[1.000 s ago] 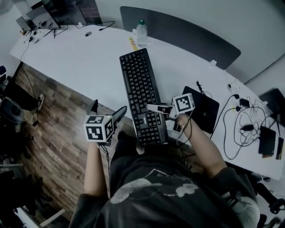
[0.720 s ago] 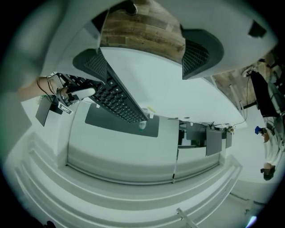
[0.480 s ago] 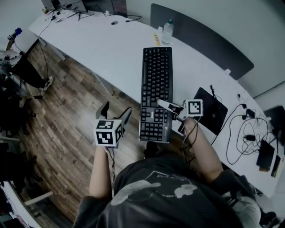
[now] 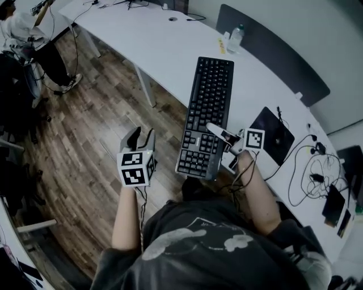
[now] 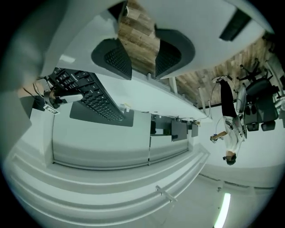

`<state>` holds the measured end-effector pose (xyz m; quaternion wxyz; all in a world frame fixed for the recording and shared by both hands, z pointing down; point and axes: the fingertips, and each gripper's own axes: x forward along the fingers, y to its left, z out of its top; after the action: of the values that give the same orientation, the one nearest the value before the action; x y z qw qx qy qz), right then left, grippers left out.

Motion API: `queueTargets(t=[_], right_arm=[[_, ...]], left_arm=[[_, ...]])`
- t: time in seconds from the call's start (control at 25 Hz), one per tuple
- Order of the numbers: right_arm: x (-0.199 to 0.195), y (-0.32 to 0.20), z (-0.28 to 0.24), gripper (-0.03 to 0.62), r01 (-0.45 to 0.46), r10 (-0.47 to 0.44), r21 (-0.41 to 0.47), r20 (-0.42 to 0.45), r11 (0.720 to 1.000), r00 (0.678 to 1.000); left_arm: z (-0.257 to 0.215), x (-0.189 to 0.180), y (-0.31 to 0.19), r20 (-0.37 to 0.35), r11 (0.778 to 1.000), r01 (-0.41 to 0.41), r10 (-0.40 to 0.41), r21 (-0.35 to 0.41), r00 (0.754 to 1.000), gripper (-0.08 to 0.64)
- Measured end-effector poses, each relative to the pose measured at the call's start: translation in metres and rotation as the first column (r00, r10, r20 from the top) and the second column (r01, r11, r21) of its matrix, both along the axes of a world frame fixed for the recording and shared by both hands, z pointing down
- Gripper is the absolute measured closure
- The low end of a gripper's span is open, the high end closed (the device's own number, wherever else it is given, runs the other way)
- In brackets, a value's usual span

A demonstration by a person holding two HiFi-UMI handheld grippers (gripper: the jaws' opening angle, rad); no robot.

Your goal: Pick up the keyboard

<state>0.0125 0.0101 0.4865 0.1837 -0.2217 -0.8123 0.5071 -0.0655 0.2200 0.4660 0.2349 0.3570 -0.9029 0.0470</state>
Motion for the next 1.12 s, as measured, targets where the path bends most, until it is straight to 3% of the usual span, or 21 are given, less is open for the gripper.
queueTargets(t=[0.2,0.44,0.72,1.12], right_arm=[[0.018,0.024,0.002,0.514,-0.006,0.006,0.0,-0.008,1.0,1.0],[0.043,0.039,0.004,0.515,-0.042,0.042,-0.014,-0.009,0.999,0.999],[0.104,0.066,0.031,0.514,-0.059,0.059,0.007,-0.004,0.998,0.998],[0.11,0.072,0.024,0.514,-0.07,0.07,-0.033,-0.003,0.997,0.998]], left_arm=[[-0.001,0.02,0.032,0.012,0.999,0.054,-0.054,-0.008,0.998,0.481],[0.001,0.045,0.041,0.029,0.999,0.035,-0.035,-0.018,0.999,0.546],[0.032,0.104,0.065,0.041,1.0,0.014,-0.014,0.02,0.999,0.557],[0.031,0.104,0.057,-0.014,0.999,-0.044,0.044,-0.019,0.999,0.558]])
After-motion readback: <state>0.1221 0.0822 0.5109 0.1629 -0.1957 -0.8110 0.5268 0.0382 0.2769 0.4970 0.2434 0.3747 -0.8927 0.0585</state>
